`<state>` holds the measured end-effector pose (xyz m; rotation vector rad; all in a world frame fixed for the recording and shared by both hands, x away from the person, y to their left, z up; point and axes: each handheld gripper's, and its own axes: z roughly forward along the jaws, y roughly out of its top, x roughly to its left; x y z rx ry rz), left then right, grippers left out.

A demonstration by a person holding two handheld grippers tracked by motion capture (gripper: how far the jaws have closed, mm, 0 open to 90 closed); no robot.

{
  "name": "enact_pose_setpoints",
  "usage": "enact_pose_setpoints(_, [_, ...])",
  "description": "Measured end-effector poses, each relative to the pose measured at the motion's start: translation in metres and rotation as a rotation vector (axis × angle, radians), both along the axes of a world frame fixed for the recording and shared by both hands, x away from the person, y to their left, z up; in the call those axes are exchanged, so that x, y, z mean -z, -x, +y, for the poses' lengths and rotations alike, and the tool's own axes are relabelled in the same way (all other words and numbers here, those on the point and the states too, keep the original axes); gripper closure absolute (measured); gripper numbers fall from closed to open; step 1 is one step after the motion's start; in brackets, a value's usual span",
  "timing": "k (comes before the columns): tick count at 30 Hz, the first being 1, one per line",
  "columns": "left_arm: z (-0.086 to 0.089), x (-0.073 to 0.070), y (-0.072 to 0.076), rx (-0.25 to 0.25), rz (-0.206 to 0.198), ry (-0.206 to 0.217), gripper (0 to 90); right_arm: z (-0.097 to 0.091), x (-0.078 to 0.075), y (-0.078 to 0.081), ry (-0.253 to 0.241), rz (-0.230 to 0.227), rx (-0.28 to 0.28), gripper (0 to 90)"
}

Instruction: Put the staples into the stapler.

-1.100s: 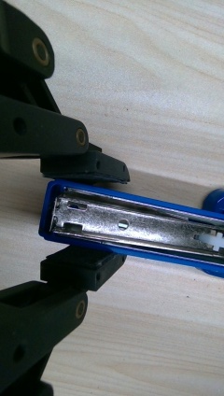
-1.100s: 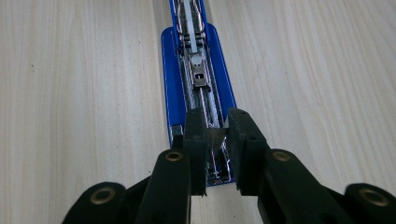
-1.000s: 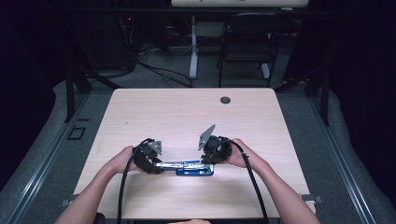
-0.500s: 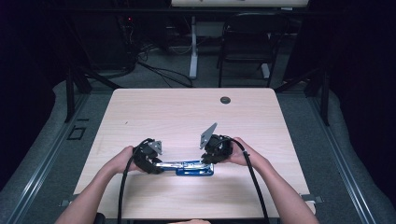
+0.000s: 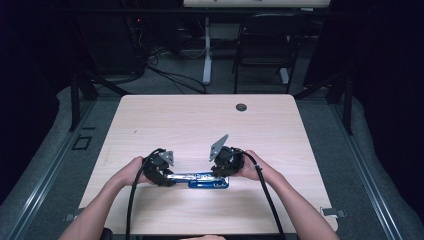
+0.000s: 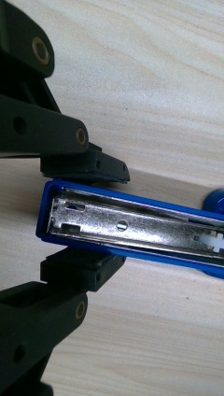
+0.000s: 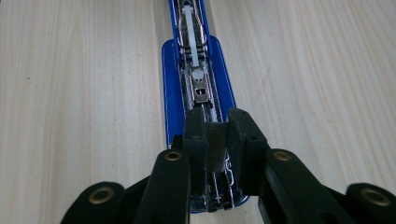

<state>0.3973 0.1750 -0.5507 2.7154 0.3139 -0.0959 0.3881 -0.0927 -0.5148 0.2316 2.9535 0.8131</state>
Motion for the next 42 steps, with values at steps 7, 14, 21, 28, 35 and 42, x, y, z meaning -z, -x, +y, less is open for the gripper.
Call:
enact_pose_setpoints(7, [-0.001, 0.0, 0.0, 0.004, 0.003, -0.005, 59.4, 0.001, 0.001, 0.001, 0.014, -0.01, -0.006, 78.4])
enact_pose_setpoints(14, [-0.001, 0.0, 0.0, 0.002, 0.001, -0.011, 59.0, -0.001, 0.0, 0.0, 0.027, -0.005, -0.013, 78.4])
enact_pose_setpoints(21, [-0.002, 0.0, 0.0, 0.001, -0.002, -0.014, 58.6, 0.003, 0.01, -0.001, 0.045, 0.003, -0.004, 77.6])
enact_pose_setpoints(28, [-0.001, 0.001, 0.0, 0.0, 0.0, -0.013, 58.7, 0.0, 0.01, -0.003, 0.043, 0.019, 0.001, 70.8])
enact_pose_setpoints(35, [-0.002, 0.0, 0.0, 0.0, -0.003, -0.017, 58.8, 0.0, 0.011, -0.002, 0.066, 0.019, -0.002, 72.7])
enact_pose_setpoints(42, [-0.002, 0.0, 0.0, 0.0, -0.003, -0.017, 58.8, -0.002, 0.008, -0.005, 0.028, 0.039, 0.004, 72.9])
